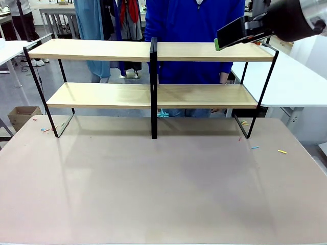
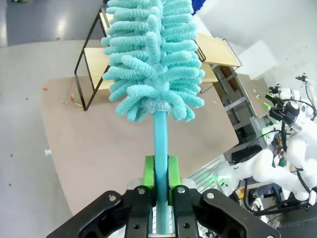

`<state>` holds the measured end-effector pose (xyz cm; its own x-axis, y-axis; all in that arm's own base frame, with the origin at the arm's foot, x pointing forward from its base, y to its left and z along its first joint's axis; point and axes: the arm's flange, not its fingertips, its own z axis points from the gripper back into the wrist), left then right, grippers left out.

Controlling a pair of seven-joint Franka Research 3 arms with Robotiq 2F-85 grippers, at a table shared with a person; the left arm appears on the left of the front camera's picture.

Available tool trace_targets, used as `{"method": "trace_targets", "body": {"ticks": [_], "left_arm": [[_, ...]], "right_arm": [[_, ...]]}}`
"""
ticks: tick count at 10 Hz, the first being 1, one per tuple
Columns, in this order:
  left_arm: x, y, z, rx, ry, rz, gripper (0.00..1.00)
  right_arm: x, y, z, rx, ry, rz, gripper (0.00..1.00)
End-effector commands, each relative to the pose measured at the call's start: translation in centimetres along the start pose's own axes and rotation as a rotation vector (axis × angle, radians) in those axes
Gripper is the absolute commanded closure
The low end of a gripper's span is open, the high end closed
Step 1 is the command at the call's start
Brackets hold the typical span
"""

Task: Clean the shelves.
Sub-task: Place the Duster on the table.

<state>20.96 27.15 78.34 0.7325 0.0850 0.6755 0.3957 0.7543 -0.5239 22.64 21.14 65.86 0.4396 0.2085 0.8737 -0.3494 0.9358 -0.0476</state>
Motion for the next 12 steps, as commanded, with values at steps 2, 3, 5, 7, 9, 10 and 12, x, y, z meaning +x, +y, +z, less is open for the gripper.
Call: {"method": "trace_targets", "body": {"ticks": [2,3,5,7,9,10,12], "left_arm": [[0.7,-0.7,-3.1,-0.092,0.243,-0.061,0.88],[0.2,-1.3,-5.6,-0.197,0.462,-0.124,0.88],[-2.0,-3.0,-10.8,-0.268,0.705,-0.242,0.88],[-4.9,-4.9,-16.3,-0.342,0.85,-0.338,0.88],[-9.3,-6.1,-22.4,-0.46,0.975,-0.365,0.88],[-11.2,-5.7,-25.2,-0.452,0.984,-0.359,0.88],[-13.2,-4.1,-30.4,-0.492,0.94,-0.401,0.88]], "right_arm": [[-0.9,-0.9,-0.3,0.113,0.105,-0.022,0.0],[-2.5,-3.8,-1.9,0.139,0.282,-0.15,0.0],[-6.5,-10.2,-3.7,0.159,0.478,-0.393,0.0],[-9.7,-15.1,-3.1,0.276,0.518,-0.547,0.0],[-13.8,-19.9,-3.4,0.303,0.574,-0.719,0.0],[-15.4,-21.2,-3.6,0.262,0.571,-0.772,0.0],[-16.4,-21.1,-3.5,0.302,0.537,-0.739,0.0]]}}
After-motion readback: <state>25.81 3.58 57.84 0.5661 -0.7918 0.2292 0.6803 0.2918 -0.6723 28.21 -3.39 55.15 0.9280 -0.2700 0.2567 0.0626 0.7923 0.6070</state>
